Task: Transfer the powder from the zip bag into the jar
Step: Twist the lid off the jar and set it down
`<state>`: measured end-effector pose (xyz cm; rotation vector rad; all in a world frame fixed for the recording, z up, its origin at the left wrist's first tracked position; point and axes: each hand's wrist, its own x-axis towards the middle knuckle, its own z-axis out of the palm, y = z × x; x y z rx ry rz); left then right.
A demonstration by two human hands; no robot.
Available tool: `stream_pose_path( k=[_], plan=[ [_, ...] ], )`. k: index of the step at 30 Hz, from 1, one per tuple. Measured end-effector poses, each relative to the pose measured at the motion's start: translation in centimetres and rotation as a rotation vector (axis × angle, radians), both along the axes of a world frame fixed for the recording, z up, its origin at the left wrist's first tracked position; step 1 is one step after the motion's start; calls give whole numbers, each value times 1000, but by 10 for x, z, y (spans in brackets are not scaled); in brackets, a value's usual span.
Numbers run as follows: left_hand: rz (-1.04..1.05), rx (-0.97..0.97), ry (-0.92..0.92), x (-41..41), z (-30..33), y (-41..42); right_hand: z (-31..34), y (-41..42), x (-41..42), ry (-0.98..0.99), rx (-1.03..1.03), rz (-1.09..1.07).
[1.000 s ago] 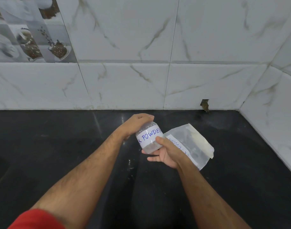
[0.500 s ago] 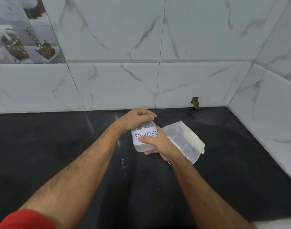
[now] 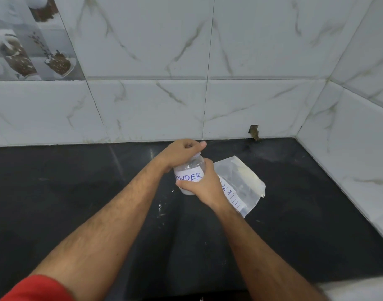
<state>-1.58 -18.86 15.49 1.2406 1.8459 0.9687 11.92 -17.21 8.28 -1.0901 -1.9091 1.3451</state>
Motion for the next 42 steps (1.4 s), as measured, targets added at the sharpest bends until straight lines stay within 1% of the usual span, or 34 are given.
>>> stream_pose_path(
  k=[4, 7, 9, 13, 18, 20, 25, 28, 30, 32, 36, 39, 42],
  plan=[
    [-17, -4, -103, -9, 2, -10, -3, -1, 5, 12, -19, 50],
    [-51, -13, -213, -20, -6, -20, -6, 3, 10, -8, -14, -9],
    [-40, -23, -241, -27, -12, -28, -7, 5, 15, -16, -20, -32],
    [-16, 32, -177, -26, -15, -38, -10, 3, 19, -31, 12, -35],
    [-101, 58, -253, -17, -16, -42, -14, -5, 18, 9, 56, -21],
    [-96, 72, -267, -13, -19, -42, -15, -6, 15, 13, 76, -24],
    [-42, 88, -257, -14, -24, -50, -20, 0, 15, 12, 71, -87],
    [63, 134, -179, -17, -27, -54, -21, 0, 17, 15, 58, -92],
    [124, 166, -180, -16, -30, -54, -21, -3, 17, 4, 56, -79],
    [110, 175, -214, -14, -30, -53, -21, -7, 16, 8, 51, -73],
    [-11, 136, -205, -4, -27, -51, -20, -13, 13, -18, 67, -54],
    [-14, 146, -174, 3, -28, -51, -21, -13, 10, -29, 63, -61],
    [11, 153, -207, 0, -29, -56, -19, -8, 10, -33, 64, -69]
  ],
)
